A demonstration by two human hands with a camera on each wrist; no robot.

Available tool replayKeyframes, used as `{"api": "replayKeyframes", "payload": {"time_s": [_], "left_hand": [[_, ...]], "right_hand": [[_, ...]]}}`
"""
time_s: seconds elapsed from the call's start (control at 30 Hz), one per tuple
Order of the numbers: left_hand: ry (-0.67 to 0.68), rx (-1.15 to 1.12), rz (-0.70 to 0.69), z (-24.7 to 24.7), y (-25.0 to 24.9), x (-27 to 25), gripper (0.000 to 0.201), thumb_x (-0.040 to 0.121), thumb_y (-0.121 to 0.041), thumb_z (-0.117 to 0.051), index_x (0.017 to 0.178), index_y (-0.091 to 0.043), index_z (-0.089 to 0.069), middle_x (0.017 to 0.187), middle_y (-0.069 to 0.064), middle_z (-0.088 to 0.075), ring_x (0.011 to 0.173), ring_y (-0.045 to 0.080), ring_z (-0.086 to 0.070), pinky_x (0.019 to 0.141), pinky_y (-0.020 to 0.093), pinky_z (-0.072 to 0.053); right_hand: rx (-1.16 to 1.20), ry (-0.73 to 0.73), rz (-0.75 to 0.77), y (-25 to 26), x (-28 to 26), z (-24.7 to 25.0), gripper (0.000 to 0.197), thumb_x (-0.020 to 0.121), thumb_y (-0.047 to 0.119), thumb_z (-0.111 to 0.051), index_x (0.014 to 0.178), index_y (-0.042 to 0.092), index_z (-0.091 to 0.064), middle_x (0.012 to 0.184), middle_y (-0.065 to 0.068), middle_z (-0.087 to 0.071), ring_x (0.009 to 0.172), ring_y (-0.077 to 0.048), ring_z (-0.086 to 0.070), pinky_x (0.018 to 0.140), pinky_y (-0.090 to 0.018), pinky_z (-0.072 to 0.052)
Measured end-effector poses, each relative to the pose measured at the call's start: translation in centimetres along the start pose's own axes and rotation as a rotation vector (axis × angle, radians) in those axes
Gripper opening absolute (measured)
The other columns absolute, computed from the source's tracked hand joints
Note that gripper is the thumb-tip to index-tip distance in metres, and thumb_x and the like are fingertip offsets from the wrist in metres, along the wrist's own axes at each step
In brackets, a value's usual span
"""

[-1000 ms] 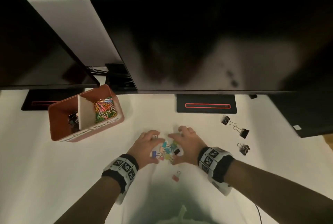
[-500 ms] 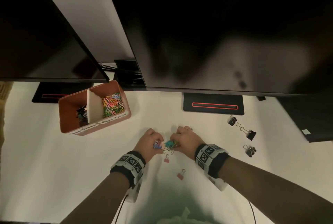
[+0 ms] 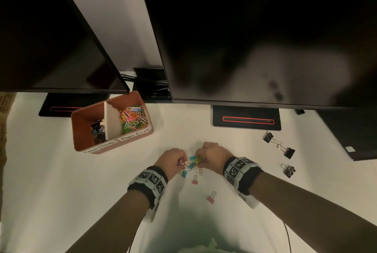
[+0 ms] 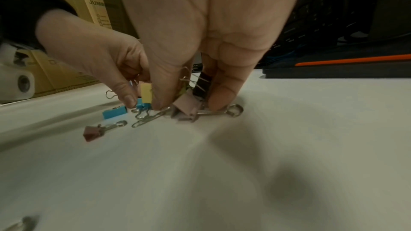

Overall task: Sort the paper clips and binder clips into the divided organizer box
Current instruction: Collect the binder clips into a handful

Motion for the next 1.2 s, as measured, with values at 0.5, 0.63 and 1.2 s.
{"api": "replayKeyframes", "payload": {"time_s": [0.5, 0.63, 1.2], "left_hand": [[-0.132, -0.237, 0.002, 4.4, 3.9, -2.2, 0.029, 0.074, -0.001, -0.07, 0.075, -0.029, -0.061, 0.082, -0.001, -0.063, 0.071, 0.014, -0.057, 0.067, 0.02, -0.048], [-0.275, -0.392, 0.022, 10.1, 4.9, -4.6, 0.021, 0.073, -0.012, -0.076, 0.081, -0.026, -0.063, 0.084, -0.005, -0.066, 0.074, 0.008, -0.059, 0.067, 0.014, -0.049], [-0.613, -0.384, 0.146, 24.2, 10.6, -10.9, 0.038, 0.093, -0.051, -0.034, 0.104, -0.027, -0.061, 0.104, -0.002, -0.065, 0.098, 0.014, -0.06, 0.089, 0.037, -0.049]], "right_hand": [[0.214, -0.124, 0.039, 2.3, 0.6, 3.1, 0.027, 0.084, 0.025, -0.065, 0.108, 0.016, -0.062, 0.104, -0.007, -0.056, 0.093, -0.021, -0.055, 0.087, -0.029, -0.047], [0.231, -0.151, 0.138, 7.0, 2.0, 5.8, 0.028, 0.083, 0.026, -0.067, 0.109, 0.017, -0.063, 0.105, -0.005, -0.057, 0.091, -0.018, -0.055, 0.087, -0.025, -0.045], [0.309, -0.315, 0.295, 23.7, 10.8, 9.8, 0.027, 0.087, 0.031, -0.058, 0.113, 0.024, -0.055, 0.108, 0.002, -0.058, 0.092, -0.011, -0.058, 0.084, -0.026, -0.05]]}}
Point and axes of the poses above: each hand's wrist, its own x-axis towards the middle knuckle, its own z-axis out of the back of the hand, y = z × x, the point moved 6 cm from there along x, towards the middle knuckle
